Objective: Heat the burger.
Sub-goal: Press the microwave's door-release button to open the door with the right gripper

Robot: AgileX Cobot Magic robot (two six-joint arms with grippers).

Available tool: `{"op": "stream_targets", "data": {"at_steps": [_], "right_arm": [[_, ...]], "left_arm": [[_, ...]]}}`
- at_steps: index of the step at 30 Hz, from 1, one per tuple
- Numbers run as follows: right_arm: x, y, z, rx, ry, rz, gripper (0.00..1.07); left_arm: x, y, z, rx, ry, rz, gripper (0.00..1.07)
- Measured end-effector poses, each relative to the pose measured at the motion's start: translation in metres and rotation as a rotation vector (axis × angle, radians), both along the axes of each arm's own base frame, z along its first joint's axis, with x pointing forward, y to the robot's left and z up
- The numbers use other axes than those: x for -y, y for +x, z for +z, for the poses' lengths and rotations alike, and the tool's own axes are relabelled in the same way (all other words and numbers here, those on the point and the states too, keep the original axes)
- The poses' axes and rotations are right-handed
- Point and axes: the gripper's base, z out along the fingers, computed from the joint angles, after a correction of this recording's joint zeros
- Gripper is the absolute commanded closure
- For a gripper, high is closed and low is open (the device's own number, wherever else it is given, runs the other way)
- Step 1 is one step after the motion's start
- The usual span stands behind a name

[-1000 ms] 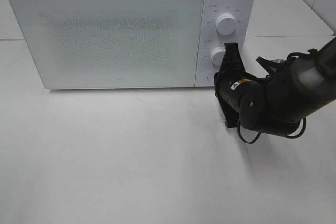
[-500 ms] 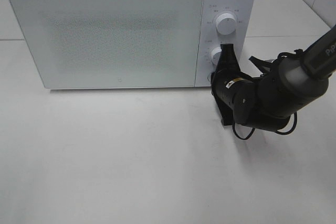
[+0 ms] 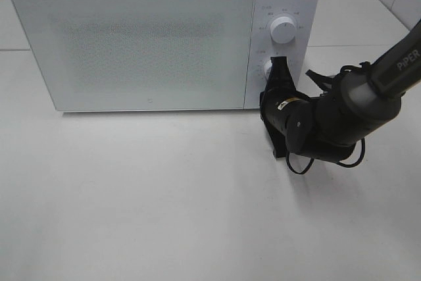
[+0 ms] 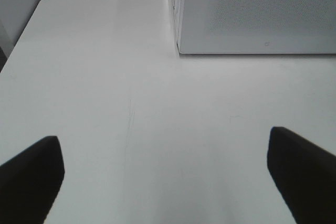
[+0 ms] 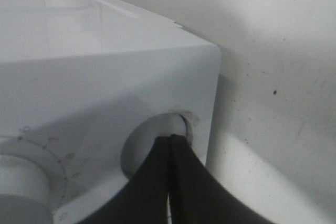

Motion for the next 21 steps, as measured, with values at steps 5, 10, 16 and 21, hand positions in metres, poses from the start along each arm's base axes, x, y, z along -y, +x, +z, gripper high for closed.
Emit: {"op": "stream_targets", "data": {"at_steps": [5,10,16,21], "right_arm": [[-0.002,0.003,0.002,0.000,0.009,-0.019,1.07],[-0.003,0.008,0.004,0.002,0.000,-0.036,1.07],[-0.005,0.014,0.001,-0.010,0.019,-0.069,1.07],[-0.006,0.016,0.002,-0.023,0.021,-0.077,1.07]], "left_arm": [[0.000,0.000,0.000,0.000,0.000,0.000,0.01],[0.000,0.000,0.000,0.000,0.000,0.000,0.01],[0.000,0.000,0.000,0.000,0.000,0.000,0.01],[0.000,0.000,0.000,0.000,0.000,0.000,0.01]]}}
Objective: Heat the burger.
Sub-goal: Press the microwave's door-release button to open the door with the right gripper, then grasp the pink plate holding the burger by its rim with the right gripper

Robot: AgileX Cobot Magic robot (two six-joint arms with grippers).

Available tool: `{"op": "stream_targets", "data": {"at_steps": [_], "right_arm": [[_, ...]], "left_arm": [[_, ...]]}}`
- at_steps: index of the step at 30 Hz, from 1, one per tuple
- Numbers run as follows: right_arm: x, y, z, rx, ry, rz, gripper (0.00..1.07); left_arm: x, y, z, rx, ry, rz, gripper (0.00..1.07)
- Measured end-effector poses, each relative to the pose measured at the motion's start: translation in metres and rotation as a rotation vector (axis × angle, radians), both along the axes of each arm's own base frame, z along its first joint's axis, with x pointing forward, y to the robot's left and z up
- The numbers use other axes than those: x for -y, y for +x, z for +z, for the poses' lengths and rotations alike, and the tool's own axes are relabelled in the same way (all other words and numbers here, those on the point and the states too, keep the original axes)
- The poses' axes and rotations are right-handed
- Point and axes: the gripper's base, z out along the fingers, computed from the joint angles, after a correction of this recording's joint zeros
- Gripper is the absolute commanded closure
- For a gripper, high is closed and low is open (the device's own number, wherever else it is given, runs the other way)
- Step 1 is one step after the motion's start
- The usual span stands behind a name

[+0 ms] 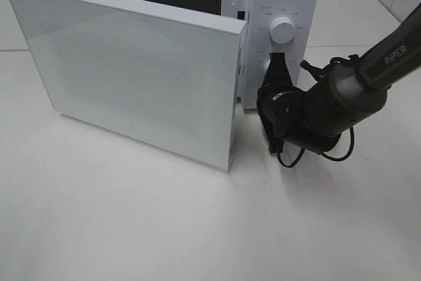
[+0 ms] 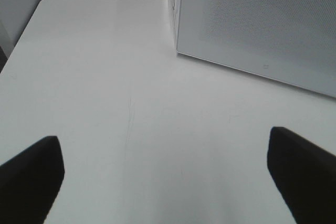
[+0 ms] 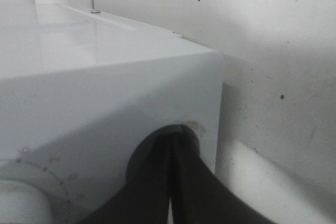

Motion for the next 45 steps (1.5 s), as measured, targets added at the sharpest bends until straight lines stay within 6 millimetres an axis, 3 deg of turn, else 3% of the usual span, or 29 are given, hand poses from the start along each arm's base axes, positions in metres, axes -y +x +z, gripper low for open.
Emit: {"op": "stream_targets", "data": {"at_steps": [26,45], "right_arm": [[0.001,-0.006,0.006,-0.035,-0.007,0.046,1.07],[0.010,-0.044,0.033,-0.110,-0.062,0.191,1.07]], "left_arm": [[0.000,0.000,0.000,0.000,0.000,0.000,0.01],[0.000,0.000,0.000,0.000,0.000,0.000,0.01]]}}
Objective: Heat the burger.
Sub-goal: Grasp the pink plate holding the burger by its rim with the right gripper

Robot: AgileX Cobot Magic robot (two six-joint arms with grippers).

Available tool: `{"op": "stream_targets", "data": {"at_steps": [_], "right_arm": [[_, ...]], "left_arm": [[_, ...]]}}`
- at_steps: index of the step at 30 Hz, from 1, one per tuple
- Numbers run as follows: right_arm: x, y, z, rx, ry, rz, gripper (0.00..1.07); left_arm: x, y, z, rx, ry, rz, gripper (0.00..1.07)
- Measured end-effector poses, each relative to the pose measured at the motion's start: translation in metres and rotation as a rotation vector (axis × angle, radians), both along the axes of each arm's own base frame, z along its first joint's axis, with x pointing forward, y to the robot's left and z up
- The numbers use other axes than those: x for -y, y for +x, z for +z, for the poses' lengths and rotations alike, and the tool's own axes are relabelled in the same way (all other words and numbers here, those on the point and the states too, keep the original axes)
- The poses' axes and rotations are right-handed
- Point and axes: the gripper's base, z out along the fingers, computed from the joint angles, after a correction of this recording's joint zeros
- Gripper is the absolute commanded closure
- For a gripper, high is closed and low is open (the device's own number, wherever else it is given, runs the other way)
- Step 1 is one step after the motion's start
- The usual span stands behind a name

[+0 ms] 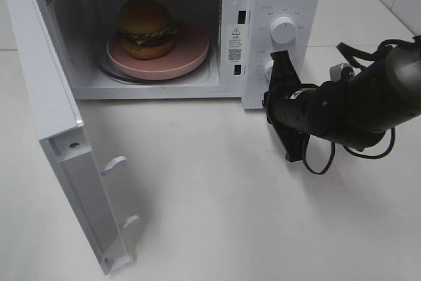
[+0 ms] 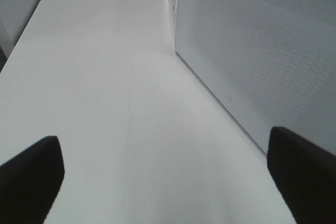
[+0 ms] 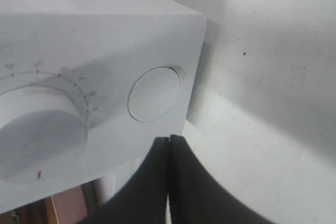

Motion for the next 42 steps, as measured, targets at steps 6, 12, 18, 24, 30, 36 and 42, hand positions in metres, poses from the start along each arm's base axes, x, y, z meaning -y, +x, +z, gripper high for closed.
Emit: {"op": "stream_targets", "data": {"at_steps": [6,12,18,24,30,36,42], "right_arm": [[0.002,-0.016,0.019,-0.041,-0.083,0.144,1.06],[-0.002,-0.031,0.045,-0.048,-0.249,0.424,1.05],[-0.003,-0.044,0.059,-0.059,-0.361,0.653,1.05],[0.004,-0.055,0.069,-0.099,-0.461,0.908,1.04],[0.001,-0.056,0.085,-0.150,-0.608,1.233,1.03],[0.000,-0.055,0.102,-0.154,-0.744,1.471,1.02],[-0.001,-0.055,0.118,-0.099,-0.869,1.744,1.02]], "left_arm": [[0.000,0.000,0.000,0.000,0.000,0.000,0.01],[0.000,0.000,0.000,0.000,0.000,0.000,0.01],[0.000,0.000,0.000,0.000,0.000,0.000,0.01],[0.000,0.000,0.000,0.000,0.000,0.000,0.01],[0.000,0.000,0.000,0.000,0.000,0.000,0.01],[0.000,0.000,0.000,0.000,0.000,0.000,0.01],[0.000,0.000,0.000,0.000,0.000,0.000,0.01]]}}
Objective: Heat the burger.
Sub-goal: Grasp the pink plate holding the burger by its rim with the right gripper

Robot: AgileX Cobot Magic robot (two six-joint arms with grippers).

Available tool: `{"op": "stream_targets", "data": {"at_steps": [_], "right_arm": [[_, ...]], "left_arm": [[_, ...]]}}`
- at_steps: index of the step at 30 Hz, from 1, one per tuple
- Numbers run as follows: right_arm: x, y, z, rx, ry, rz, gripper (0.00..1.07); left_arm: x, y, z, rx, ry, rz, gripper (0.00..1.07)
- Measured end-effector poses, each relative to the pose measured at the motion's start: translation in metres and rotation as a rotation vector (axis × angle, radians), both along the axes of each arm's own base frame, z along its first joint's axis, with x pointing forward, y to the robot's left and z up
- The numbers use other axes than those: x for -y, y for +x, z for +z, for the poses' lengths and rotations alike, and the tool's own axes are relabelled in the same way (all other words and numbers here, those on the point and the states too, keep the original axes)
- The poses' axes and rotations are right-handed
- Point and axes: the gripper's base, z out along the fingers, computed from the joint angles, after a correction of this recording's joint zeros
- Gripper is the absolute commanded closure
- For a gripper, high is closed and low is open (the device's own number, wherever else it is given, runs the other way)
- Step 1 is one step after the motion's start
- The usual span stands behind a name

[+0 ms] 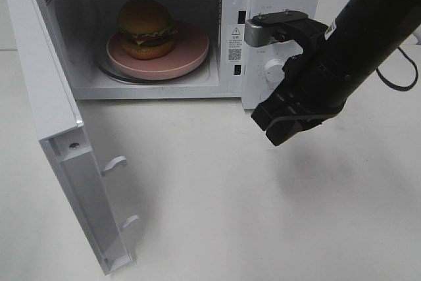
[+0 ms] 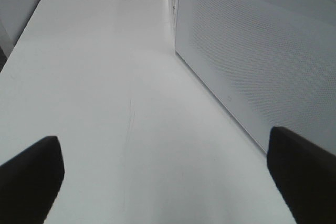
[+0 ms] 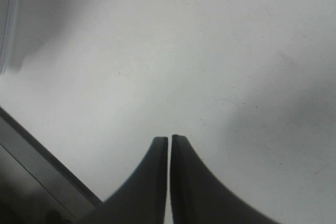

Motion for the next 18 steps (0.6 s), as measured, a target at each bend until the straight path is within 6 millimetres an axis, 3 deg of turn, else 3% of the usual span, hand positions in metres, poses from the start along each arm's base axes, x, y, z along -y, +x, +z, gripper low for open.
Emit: {"op": "stream_targets", "data": {"at_steps": [9,13,18], "right_arm": [[0.000,0.000,0.013,0.075,-0.070,0.433,1.02],[0.001,0.000,0.015,0.157,-0.106,0.735,1.01],[0.002,-0.001,0.017,0.238,-0.133,0.978,1.00]], "left_arm": [[0.000,0.000,0.000,0.000,0.000,0.000,0.01],[0.000,0.000,0.000,0.000,0.000,0.000,0.01],[0.000,0.000,0.000,0.000,0.000,0.000,0.01]]}}
